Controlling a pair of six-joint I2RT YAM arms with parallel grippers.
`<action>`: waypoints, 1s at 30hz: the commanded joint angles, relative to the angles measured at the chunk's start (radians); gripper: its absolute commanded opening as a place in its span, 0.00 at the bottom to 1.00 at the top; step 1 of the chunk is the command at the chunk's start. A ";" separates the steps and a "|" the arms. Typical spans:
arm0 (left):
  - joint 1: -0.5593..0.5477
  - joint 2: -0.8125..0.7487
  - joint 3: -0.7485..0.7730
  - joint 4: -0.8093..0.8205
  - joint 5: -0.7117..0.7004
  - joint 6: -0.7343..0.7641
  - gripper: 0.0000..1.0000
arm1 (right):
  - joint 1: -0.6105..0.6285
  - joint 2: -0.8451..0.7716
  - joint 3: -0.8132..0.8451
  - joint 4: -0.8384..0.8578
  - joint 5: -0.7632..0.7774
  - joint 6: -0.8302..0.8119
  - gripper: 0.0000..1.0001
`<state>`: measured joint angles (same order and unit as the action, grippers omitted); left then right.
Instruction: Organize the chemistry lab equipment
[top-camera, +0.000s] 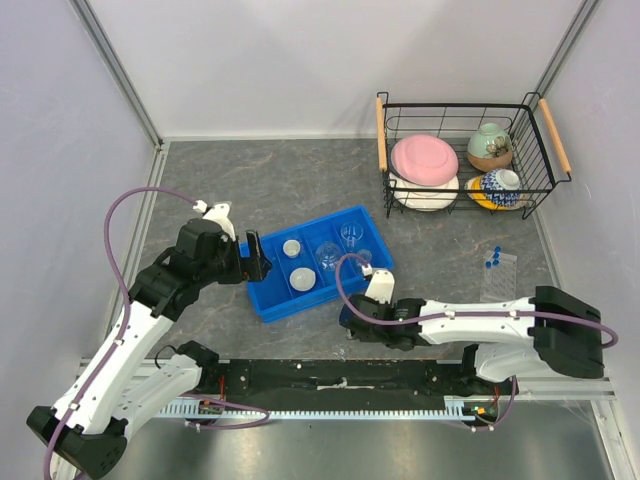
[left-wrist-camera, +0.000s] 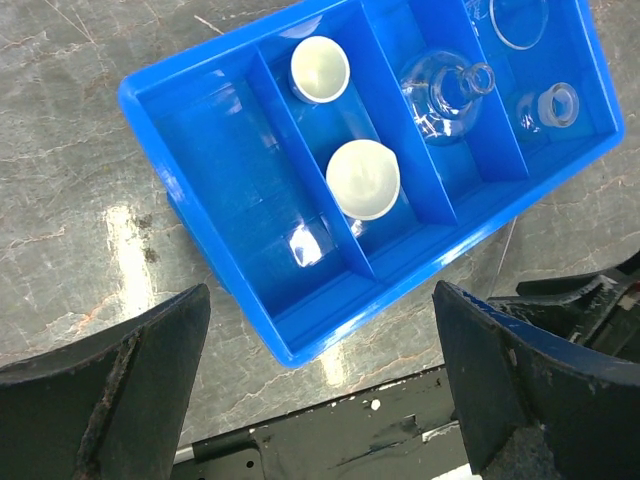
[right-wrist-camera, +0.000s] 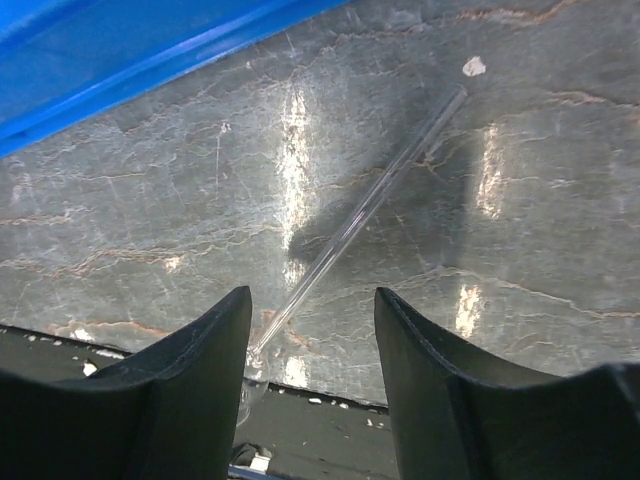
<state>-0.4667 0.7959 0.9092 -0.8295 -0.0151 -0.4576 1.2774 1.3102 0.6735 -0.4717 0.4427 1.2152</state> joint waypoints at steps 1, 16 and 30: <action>0.002 -0.011 0.005 0.032 0.047 0.048 1.00 | 0.031 0.069 0.075 0.015 -0.002 0.095 0.60; 0.002 -0.026 0.034 0.013 0.081 0.091 1.00 | 0.074 0.244 0.159 -0.036 -0.021 0.201 0.59; 0.002 -0.032 0.039 0.013 0.107 0.108 1.00 | 0.083 0.276 0.132 -0.030 -0.035 0.267 0.29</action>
<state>-0.4667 0.7757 0.9100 -0.8307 0.0635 -0.3946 1.3518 1.5555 0.8143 -0.4923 0.4187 1.4464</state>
